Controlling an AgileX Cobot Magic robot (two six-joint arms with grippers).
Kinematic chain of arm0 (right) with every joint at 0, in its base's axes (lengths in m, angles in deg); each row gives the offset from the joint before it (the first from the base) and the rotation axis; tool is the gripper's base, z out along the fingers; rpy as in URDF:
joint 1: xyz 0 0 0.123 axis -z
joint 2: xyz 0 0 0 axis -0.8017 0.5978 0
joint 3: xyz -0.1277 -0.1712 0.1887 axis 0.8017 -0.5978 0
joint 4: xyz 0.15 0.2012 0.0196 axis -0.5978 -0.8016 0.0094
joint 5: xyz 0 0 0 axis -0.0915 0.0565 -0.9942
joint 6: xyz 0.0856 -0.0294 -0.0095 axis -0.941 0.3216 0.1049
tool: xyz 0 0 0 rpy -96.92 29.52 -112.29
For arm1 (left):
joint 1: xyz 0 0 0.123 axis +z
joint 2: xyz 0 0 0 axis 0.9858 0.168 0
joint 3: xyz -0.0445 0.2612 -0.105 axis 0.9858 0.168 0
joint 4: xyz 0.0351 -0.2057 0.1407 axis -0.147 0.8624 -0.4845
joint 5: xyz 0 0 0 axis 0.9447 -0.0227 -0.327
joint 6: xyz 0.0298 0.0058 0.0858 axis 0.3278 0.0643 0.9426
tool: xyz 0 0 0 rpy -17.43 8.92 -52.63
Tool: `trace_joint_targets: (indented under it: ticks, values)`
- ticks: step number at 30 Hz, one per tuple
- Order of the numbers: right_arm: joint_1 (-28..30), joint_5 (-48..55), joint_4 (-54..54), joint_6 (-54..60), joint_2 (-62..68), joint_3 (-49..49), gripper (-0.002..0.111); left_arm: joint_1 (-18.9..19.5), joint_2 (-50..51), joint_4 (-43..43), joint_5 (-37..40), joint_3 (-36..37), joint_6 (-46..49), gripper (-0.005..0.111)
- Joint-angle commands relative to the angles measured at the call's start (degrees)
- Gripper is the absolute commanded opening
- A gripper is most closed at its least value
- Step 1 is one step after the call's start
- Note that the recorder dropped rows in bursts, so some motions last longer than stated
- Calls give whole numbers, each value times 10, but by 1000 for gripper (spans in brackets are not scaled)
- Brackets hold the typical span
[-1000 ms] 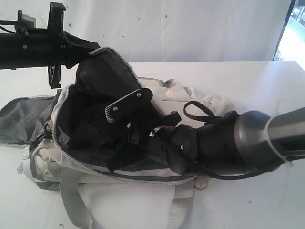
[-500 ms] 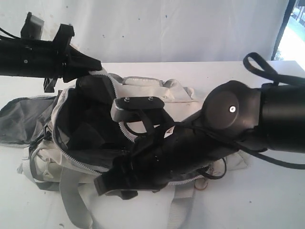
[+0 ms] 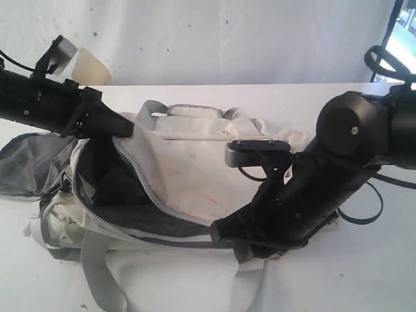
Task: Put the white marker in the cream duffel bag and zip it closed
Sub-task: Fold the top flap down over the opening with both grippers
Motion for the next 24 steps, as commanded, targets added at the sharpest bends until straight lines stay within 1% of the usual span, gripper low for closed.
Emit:
trace_joint_targets:
  ticks: [1, 3, 5, 7, 10, 12, 14, 16, 19, 21, 24]
  values:
    - [32, 7, 6, 0, -5, 0, 32, -1, -2, -35, 9, -3, 2, 3]
    - [43, 8, 6, 0, -5, 0, 32, -1, -2, -38, 13, -3, 2, 12]
    - [54, 10, 6, 0, -5, 0, 32, -1, -2, -38, 21, -4, 2, 25]
    - [63, 13, 6, 0, -5, 0, 32, -1, -2, -38, 28, -4, 2, 41]
    - [73, 15, 6, 0, -5, 0, 32, -1, -2, -47, 29, -4, 2, 61]
    - [78, 17, 6, 0, -5, 0, 32, -1, -2, -59, 28, -4, 2, 72]
    - [83, 20, 7, 0, -5, 0, 32, -1, -2, -85, 28, -8, 2, 75]
    - [87, 22, 8, 0, -5, 0, 32, -1, -2, -136, 28, -21, -18, 75]
    - [101, 27, 9, 0, -5, 0, 32, -1, -10, -242, 22, -49, -111, 75]
    - [114, 27, 11, 0, -5, 1, 32, -1, -25, -317, 5, -66, -175, 75]
    - [135, 27, 16, 0, -5, 1, 32, -1, -51, -398, -3, -90, -252, 75]
